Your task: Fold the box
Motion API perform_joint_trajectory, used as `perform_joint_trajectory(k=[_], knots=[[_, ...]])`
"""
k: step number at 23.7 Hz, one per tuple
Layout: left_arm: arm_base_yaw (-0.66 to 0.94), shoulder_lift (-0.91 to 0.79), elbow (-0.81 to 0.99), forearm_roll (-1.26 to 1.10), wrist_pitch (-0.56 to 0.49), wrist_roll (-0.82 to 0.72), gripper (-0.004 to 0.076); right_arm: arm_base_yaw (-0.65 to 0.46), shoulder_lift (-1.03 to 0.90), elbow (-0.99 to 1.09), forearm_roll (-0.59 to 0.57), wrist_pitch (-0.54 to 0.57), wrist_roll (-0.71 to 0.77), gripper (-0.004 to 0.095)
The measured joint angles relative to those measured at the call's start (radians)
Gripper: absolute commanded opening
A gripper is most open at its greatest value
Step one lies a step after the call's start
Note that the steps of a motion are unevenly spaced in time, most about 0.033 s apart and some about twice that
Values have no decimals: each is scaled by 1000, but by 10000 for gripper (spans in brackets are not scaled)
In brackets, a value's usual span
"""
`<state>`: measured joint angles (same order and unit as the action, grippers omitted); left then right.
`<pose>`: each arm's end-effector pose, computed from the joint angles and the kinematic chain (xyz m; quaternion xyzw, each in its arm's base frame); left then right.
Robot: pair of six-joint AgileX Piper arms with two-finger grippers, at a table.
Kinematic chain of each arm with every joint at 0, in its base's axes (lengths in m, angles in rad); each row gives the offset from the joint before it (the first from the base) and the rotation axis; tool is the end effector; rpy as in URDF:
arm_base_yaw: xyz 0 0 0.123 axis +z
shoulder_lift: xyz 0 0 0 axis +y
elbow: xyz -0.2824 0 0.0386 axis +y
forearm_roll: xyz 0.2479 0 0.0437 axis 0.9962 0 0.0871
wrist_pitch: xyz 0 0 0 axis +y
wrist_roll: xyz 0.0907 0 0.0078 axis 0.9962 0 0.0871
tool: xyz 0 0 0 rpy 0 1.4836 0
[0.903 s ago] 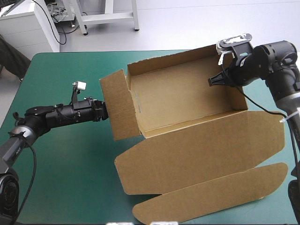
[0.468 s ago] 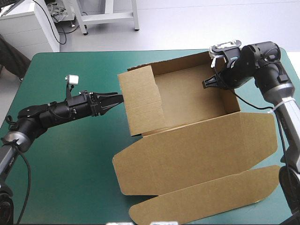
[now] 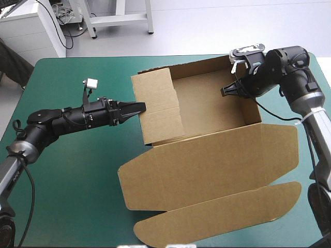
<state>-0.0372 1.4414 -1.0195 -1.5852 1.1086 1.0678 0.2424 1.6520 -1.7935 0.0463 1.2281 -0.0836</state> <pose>0.2813 -0.0921 0.3342 0.1325 0.7414 -0.5491 0.3624 0.3386 0.0878 0.4030 -0.1544 0.9467 0.0454 0.2790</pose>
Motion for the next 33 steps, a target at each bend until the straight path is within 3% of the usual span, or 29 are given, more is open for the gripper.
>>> perform_joint_trajectory(k=[7,10,13,16,19,24,33], knots=[[-88,-1,-164,361,-184,-365,442,90,0,1,-86,-33,78,-14],[-184,0,-234,712,-293,-671,435,131,2,1,-107,-46,99,-13],[-224,11,-265,870,-296,-820,430,149,3,1,-109,-50,105,-13],[-259,47,-302,995,-301,-924,259,167,7,2,-124,-56,127,-13],[-289,92,-352,1130,-304,-1050,-9,179,24,2,-139,-63,170,-13],[-361,194,-468,1464,-213,-1297,-8,188,114,2,-121,-79,240,-14],[-370,385,-607,1542,-126,-1347,-8,185,250,2,-115,-116,262,-15]])
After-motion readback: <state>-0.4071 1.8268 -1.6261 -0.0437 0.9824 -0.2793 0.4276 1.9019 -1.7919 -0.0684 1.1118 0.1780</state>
